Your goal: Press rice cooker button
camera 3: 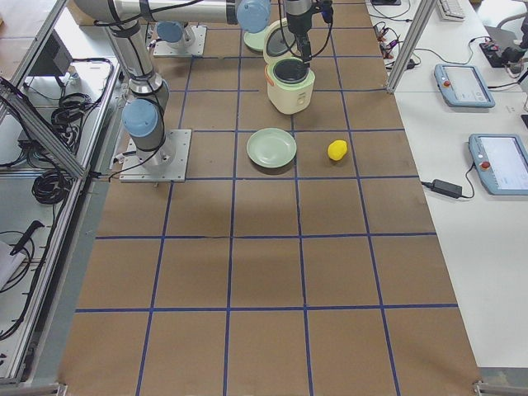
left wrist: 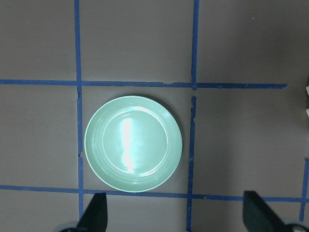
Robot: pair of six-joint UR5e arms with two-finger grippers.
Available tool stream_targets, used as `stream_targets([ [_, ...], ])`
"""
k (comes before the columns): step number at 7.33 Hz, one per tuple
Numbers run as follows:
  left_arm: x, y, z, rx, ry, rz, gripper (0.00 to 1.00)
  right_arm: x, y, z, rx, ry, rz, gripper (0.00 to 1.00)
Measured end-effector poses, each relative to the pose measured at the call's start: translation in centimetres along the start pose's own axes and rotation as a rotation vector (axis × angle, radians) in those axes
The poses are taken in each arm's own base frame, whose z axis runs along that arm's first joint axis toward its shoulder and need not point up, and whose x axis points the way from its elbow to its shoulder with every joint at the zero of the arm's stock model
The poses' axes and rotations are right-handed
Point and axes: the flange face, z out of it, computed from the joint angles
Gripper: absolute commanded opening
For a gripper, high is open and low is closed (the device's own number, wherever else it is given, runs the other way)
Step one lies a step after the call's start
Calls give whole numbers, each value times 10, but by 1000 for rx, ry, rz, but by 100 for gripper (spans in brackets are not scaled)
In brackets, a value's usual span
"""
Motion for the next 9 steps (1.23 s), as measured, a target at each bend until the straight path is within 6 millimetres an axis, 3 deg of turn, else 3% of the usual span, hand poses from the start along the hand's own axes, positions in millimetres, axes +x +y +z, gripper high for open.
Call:
stream_targets([
  [5, 0, 0, 0, 1, 0, 0, 100, 0, -9, -16, 9, 9, -5, 100],
  [9, 0, 0, 0, 0, 0, 0, 100, -1, -1, -15, -36, 1, -5, 100],
])
